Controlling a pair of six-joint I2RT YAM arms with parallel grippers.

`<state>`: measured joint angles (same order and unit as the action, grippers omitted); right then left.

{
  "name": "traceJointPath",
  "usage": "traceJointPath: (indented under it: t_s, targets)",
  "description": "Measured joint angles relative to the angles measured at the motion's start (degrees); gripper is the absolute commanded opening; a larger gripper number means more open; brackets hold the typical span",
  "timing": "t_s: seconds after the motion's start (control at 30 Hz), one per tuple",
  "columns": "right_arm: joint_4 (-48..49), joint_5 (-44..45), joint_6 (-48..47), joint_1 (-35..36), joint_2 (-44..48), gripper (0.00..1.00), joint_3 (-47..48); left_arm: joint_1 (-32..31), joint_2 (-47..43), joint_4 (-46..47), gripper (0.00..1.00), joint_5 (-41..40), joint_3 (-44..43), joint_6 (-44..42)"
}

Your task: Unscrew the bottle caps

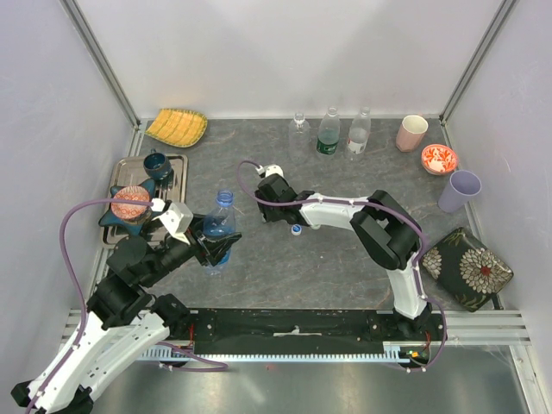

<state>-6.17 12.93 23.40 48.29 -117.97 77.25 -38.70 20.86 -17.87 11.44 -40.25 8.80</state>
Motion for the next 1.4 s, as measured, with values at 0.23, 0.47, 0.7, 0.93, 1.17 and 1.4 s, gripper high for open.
traceJointPath:
  t_s: [0.23,0.47,0.7,0.93,1.17,1.4]
  targets:
    - [-1.2,0.3,0.7,0.4,1.2,0.68,-0.7,0.0,0.1,0.0,0.49,0.0,0.3,0.0]
    - [-9.7,2.8,2.3,0.3,9.3,0.79,1.5,0.0,0.1,0.0,0.5,0.0,0.3,-0.1]
    - [-12.4,7.4,2.5,-0.5,23.9,0.82,9.2,0.0,1.0,0.4,0.5,0.1,-0.3,-0.4]
    - [-10.3,4.8,1.5,-0.9,40.0,0.82,5.4,0.0,7.2,2.1,0.5,4.2,-1.1,-0.5]
    - [-7.6,-8.5,0.0,-0.9,46.7,0.87,-0.2,0.0,17.6,4.5,0.5,16.4,-4.4,-1.2]
    - [-7.5,-12.7,-3.3,-0.8,50.8,0.94,-1.0,0.0,24.4,8.7,0.5,25.4,-5.5,-1.0]
